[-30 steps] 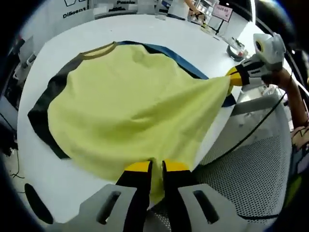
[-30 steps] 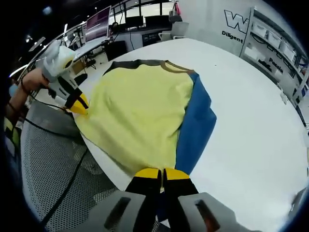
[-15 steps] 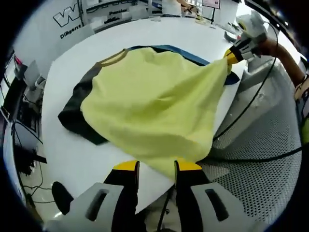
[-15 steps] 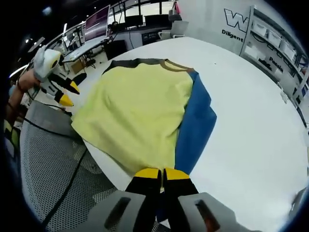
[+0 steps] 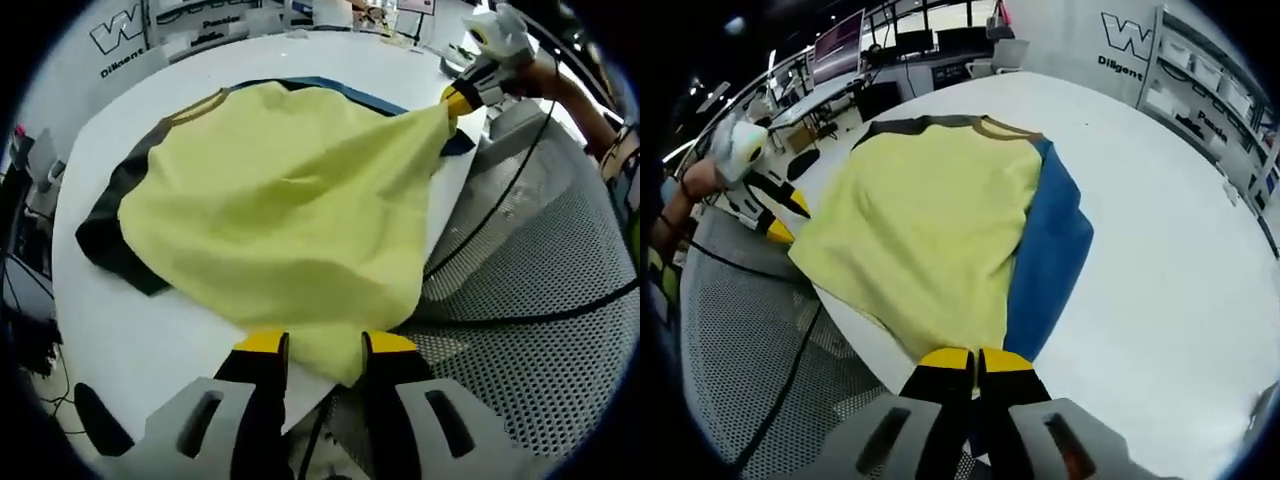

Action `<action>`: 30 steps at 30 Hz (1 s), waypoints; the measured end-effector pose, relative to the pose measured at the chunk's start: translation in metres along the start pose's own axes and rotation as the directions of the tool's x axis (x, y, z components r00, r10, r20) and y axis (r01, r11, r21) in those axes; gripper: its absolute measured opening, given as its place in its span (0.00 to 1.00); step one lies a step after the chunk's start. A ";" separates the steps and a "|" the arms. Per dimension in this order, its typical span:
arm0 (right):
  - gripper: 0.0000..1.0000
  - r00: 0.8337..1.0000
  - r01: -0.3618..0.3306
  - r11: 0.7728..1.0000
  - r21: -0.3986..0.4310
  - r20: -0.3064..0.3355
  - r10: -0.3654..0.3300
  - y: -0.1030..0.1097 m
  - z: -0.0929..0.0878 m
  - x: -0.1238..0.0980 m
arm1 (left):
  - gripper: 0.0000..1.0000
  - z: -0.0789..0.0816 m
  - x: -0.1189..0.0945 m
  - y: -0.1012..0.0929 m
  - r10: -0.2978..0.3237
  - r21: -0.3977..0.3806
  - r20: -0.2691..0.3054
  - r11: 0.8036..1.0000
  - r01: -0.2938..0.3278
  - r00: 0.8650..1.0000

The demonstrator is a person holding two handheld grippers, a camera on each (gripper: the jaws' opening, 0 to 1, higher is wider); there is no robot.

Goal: Fold the garment on the visible template until the final outline fits inside the template.

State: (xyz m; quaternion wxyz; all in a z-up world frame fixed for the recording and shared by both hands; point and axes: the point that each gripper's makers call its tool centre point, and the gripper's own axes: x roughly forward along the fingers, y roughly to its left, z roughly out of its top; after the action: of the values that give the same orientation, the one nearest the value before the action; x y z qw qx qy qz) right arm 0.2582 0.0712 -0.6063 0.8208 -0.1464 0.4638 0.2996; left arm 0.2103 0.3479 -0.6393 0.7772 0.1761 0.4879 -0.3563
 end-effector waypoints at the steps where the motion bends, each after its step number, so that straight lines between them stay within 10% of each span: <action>1: 0.00 1.000 -0.001 1.000 -0.001 -0.001 0.001 0.000 0.000 0.000 | 0.21 0.000 0.001 0.000 0.002 0.003 0.000 1.000 -0.002 1.000; 4: 0.00 1.000 -0.011 1.000 -0.003 -0.006 0.011 0.001 -0.002 0.001 | 0.16 -0.003 0.003 0.000 -0.027 -0.086 0.010 0.996 0.028 1.000; 19: 0.00 0.998 -0.028 0.999 -0.019 -0.052 0.027 0.001 -0.009 0.007 | 0.00 -0.005 0.002 0.018 0.035 0.016 -0.013 0.999 -0.034 0.999; 30: 0.00 0.987 -0.118 0.992 -0.050 -0.119 0.111 0.023 -0.021 0.016 | 0.00 -0.033 -0.015 0.036 0.119 -0.021 -0.134 0.992 -0.123 0.984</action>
State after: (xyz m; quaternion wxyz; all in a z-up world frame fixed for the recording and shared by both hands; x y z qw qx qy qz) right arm 0.2359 0.0833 -0.6300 0.7695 -0.1601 0.5093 0.3506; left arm 0.2112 0.3990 -0.6441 0.7659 0.2172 0.5318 -0.2889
